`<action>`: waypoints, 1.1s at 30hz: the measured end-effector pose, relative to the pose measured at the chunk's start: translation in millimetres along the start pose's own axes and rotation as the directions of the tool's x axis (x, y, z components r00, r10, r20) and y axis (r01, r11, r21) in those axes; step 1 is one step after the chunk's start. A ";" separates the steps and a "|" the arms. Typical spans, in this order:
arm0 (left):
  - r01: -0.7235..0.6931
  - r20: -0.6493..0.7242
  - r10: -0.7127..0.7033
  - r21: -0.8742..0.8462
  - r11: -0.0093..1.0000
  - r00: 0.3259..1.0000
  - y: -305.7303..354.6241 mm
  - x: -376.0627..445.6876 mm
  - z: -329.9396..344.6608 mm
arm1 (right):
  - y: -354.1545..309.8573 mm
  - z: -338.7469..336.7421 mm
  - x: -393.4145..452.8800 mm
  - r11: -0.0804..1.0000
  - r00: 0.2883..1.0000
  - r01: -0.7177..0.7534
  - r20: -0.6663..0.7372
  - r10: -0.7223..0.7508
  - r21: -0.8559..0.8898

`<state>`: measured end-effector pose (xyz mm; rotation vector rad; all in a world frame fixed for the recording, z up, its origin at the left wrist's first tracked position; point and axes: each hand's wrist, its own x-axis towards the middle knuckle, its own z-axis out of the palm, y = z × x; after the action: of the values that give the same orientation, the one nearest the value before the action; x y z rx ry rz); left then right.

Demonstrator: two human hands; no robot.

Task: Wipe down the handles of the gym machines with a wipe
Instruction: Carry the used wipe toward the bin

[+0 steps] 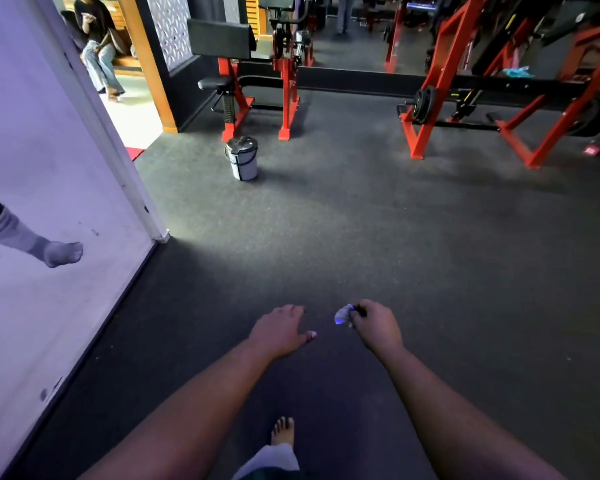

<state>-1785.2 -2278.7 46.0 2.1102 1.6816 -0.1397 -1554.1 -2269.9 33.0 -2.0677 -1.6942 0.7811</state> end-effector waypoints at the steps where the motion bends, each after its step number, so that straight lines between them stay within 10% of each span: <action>1: -0.004 0.012 0.004 -0.001 1.000 1.000 -4.8 18.4 -7.6 | -6.0 -2.9 16.6 1.000 1.000 0.001 0.001 -0.001 -0.012; 33: 0.079 -0.012 -0.079 -0.019 0.997 0.997 -23.0 698.6 -276.4 | -96.4 -114.8 763.5 0.989 0.982 0.144 0.125 -0.138 -0.044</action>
<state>-1679.4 -1534.6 49.8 2.0364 1.7676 -0.1340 -1458.5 -1497.7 34.2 -1.9431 -1.9235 0.8405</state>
